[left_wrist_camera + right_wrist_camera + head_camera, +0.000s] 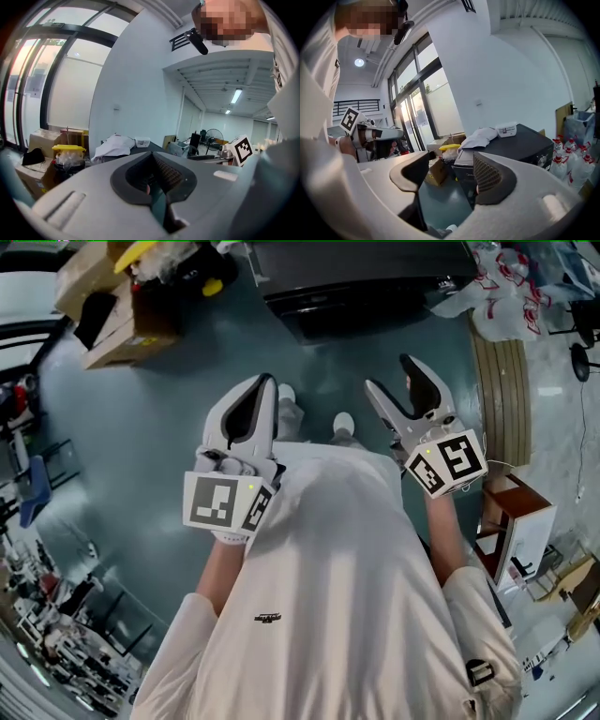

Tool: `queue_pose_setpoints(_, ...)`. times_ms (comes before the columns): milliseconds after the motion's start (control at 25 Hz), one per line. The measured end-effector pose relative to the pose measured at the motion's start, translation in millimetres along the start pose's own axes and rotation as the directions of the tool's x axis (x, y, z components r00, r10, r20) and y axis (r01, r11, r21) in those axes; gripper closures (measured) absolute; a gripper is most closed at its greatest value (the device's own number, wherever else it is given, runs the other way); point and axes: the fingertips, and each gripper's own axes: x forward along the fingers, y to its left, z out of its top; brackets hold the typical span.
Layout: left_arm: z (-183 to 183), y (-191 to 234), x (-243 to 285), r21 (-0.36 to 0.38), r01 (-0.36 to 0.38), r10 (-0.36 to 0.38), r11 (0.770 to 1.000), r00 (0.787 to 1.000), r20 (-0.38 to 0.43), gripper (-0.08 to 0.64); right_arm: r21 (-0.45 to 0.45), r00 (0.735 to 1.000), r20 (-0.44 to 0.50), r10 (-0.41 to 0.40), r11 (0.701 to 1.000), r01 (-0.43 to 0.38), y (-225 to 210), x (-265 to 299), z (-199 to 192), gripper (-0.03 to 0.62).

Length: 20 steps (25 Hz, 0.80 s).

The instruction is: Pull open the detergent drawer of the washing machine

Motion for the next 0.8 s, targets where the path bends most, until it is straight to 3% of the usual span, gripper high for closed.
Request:
queue_pose_setpoints(320, 12.8, 60.8, 20.9, -0.02, 0.079, -0.079, 0.997, 0.997, -0.009, 0.546, 0.0, 0.997, -0.011, -0.076, 0.997, 0.076, 15.3, 44.9, 14.6, 0.305)
queue_pose_setpoints(800, 27.3, 117.2, 33.2, -0.04, 0.202, -0.2, 0.979, 0.979, 0.038, 0.546, -0.013, 0.989, -0.001, -0.146, 0.989, 0.146, 32.6, 101.6, 29.2, 0.295)
